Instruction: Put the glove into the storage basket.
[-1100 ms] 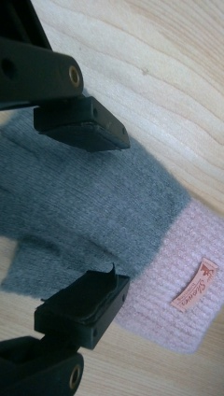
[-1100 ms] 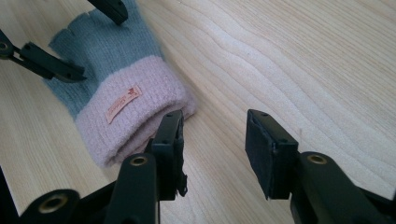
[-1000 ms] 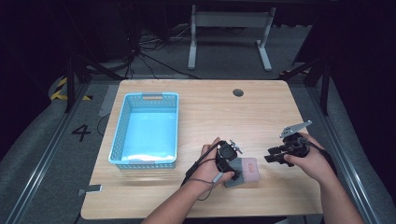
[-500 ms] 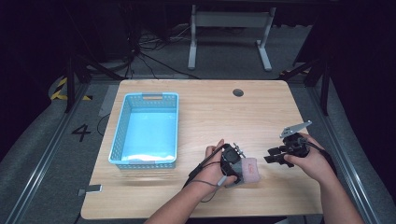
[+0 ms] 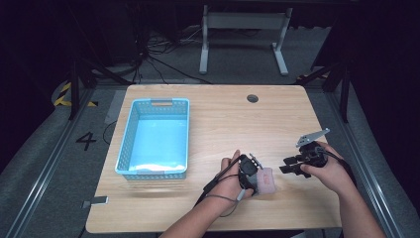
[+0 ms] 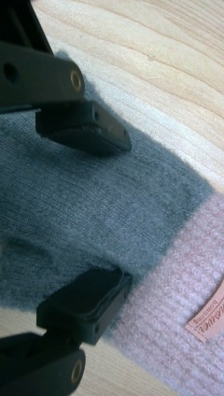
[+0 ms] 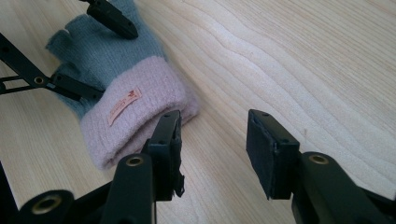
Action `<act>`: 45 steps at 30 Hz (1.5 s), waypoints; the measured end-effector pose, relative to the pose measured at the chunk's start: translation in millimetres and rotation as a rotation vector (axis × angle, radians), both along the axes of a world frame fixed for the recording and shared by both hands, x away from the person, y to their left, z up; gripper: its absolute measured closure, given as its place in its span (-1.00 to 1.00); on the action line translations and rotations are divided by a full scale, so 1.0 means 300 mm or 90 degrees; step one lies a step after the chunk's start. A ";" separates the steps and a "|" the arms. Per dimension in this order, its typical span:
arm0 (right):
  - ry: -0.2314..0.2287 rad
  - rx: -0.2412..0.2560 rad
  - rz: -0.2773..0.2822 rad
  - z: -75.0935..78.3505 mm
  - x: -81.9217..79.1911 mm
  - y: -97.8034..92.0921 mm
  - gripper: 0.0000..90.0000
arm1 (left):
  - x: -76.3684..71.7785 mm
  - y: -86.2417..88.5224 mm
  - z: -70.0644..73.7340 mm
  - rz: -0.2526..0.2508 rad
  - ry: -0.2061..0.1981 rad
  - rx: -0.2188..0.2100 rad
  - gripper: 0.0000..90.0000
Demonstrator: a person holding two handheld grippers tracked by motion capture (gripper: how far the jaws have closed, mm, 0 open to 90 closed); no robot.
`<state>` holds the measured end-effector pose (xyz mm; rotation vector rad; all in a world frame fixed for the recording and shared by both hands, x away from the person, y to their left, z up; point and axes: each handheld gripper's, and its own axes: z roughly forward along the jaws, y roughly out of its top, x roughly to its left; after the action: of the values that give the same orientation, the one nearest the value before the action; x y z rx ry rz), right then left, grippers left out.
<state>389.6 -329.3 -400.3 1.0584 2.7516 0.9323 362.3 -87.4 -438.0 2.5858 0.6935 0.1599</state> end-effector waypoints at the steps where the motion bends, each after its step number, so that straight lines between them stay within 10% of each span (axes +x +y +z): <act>1: -0.001 0.001 0.000 0.000 0.000 0.000 0.25 | -0.003 0.000 0.001 0.000 0.001 0.000 -0.22; 14: -0.006 -0.004 0.002 -0.004 0.002 -0.002 0.27 | -0.002 0.002 0.011 -0.020 0.006 -0.018 0.51; 45: 0.000 -0.007 0.003 -0.023 0.040 0.010 0.28 | 0.018 0.168 0.218 -0.012 -0.026 -0.058 0.57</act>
<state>401.6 -326.2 -407.3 1.0505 2.7579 0.9164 367.6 -37.0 -372.7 2.4946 0.6460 0.1707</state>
